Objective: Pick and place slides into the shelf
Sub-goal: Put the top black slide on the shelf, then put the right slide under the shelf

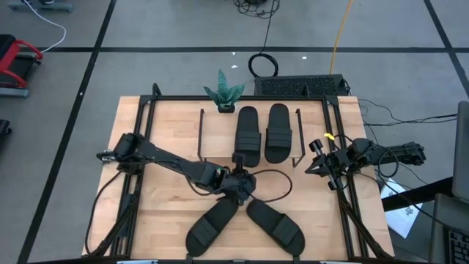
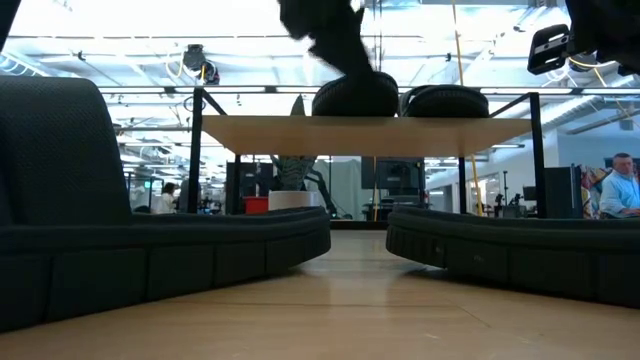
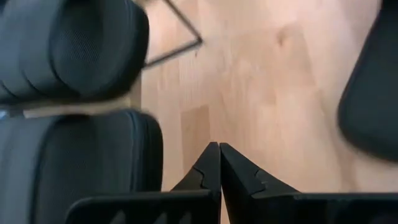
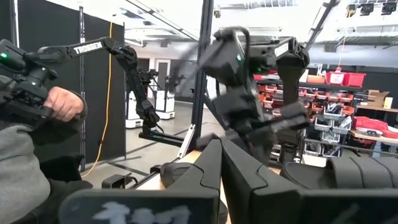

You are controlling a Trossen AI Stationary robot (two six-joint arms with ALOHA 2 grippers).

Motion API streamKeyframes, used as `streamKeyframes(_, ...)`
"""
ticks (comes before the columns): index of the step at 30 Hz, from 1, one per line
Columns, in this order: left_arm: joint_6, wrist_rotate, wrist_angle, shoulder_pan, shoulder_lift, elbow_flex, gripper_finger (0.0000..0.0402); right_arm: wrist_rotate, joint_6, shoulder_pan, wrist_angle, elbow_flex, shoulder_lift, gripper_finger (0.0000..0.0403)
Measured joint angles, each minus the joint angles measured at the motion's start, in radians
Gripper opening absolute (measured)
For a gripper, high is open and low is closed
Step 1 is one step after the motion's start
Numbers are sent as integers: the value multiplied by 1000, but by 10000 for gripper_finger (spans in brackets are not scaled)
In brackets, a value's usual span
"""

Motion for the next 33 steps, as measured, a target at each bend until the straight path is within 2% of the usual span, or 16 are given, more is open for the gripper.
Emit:
streamKeyframes(7, -7, 2, 2, 45, 1, -24, 0, 0, -7, 0, 0, 0, 0, 0)
streamKeyframes(18, 12, 8, 8, 45, -4, -24, 0, 0, -7, 0, 0, 0, 0, 0)
streamKeyframes(22, 47, 101, 7, 37, -6, -24, 0, 0, -7, 0, 0, 0, 0, 0)
streamKeyframes(26, 115, 184, -12, -15, -36, -24, 0, -15, 4, 0, -12, 0, 0, 0)
streamKeyframes(30, 164, 190, -13, -100, -100, -24, 0, -121, -27, 0, -22, 0, 0, 0)
streamKeyframes(33, 213, 194, -22, -161, -159, -25, 0, -132, -34, 0, -21, 0, 0, 0)
